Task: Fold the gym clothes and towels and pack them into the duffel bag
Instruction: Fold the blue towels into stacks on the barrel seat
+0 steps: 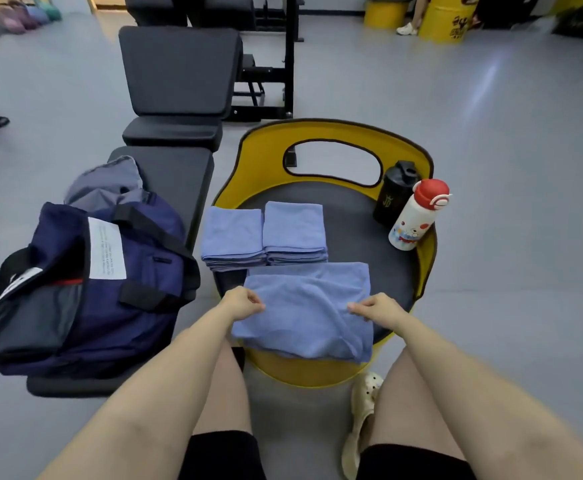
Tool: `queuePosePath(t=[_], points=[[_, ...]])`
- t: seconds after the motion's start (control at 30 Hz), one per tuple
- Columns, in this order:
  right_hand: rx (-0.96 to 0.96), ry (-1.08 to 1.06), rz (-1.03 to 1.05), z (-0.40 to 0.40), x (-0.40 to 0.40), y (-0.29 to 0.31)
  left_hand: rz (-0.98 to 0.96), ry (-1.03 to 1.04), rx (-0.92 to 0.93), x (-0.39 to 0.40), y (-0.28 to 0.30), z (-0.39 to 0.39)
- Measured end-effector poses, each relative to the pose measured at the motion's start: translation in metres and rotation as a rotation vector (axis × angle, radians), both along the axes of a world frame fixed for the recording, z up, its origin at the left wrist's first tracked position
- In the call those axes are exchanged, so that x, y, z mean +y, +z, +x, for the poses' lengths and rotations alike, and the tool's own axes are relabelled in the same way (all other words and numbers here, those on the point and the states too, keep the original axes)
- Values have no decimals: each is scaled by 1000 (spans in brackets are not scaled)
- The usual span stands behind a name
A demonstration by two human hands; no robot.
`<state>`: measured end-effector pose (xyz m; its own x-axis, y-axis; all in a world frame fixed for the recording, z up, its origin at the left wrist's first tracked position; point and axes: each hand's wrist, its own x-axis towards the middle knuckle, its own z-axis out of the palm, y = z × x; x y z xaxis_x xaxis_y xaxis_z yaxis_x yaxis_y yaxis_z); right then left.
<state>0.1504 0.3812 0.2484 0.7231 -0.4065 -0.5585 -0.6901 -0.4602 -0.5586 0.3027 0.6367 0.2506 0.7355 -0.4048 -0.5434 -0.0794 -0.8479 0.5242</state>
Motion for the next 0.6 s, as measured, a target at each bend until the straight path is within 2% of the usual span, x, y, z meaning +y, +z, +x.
queuePosePath(t=[0.1, 0.2, 0.3, 0.43, 0.6], points=[[11, -77, -50, 13, -9, -2, 22, 124, -77, -4, -5, 13], [7, -168, -48, 27, -17, -6, 14, 228, -56, -11, -9, 26], [-6, -269, -5, 36, -19, -13, -47, 323, 34, -21, -15, 37], [-4, -340, 59, 47, -16, -24, -190, 547, 144, -31, -32, 45], [-13, -473, 47, 59, -13, -27, -370, 768, 433, -40, -35, 45]])
